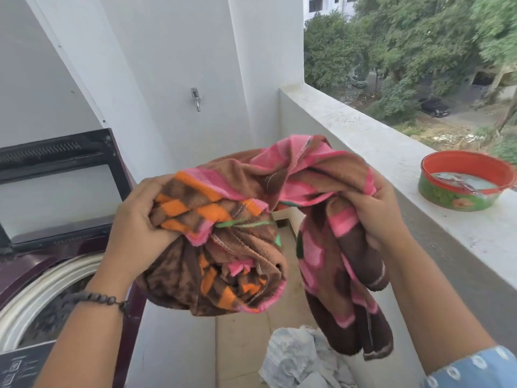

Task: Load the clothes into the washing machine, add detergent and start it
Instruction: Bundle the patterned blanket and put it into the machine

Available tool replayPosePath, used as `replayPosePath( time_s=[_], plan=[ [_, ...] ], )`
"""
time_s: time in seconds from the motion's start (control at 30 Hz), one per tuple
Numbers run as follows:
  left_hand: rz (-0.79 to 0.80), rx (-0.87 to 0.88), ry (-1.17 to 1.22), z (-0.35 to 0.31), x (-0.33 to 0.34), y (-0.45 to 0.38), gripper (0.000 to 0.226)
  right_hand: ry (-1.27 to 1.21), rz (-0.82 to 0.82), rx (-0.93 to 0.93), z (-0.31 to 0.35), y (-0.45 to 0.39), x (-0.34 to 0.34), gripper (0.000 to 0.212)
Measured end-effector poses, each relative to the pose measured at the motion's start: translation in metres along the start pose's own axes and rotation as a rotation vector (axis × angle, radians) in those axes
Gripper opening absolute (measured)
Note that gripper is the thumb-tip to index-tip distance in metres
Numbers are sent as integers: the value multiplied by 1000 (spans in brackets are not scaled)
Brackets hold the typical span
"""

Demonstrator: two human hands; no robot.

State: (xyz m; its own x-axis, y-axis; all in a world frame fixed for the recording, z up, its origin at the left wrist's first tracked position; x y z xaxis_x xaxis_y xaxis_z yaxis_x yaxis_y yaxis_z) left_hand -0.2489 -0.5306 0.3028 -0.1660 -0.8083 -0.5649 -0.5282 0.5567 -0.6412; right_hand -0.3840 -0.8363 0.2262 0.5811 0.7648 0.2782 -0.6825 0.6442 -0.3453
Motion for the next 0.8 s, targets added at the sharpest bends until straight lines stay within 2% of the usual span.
replayPosePath(
  time_s=[0.07,0.13,0.23,0.3,0.4,0.53,0.63,0.8],
  plan=[
    [-92,-28,21,7,-6,2,56,-25,32,4,4,4,6,37],
    [-222,-85,140,16,-11,2,55,-48,92,49,-4,12,16,38],
    [-394,-111,344,22,-8,3,62,-93,257,143,-23,29,40,42],
    [-487,-101,397,22,-4,3,63,-148,358,204,-33,38,53,63],
    [-631,-142,514,31,-4,9,56,-95,426,230,-37,41,56,93],
    [-828,-258,719,47,1,23,53,-57,423,241,-46,40,55,111],
    [-886,-373,824,55,15,33,51,-149,379,277,-55,40,64,110],
    [-819,-390,800,54,18,41,51,-282,261,333,-70,37,76,79]
  ],
)
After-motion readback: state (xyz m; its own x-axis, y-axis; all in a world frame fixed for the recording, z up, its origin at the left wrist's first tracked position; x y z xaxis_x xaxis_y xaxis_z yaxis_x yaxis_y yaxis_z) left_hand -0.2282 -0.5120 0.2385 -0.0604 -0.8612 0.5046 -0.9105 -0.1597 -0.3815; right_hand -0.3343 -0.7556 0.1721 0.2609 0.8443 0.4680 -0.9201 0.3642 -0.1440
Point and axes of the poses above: each hand's wrist, its own y-axis away from the middle knuckle, its own x-axis out of the palm, z = x × y, the point moved 9 cm from there along -y, towards the middle knuckle, and after that the axes turned 2 degrees about x, right-handed, at the moved point
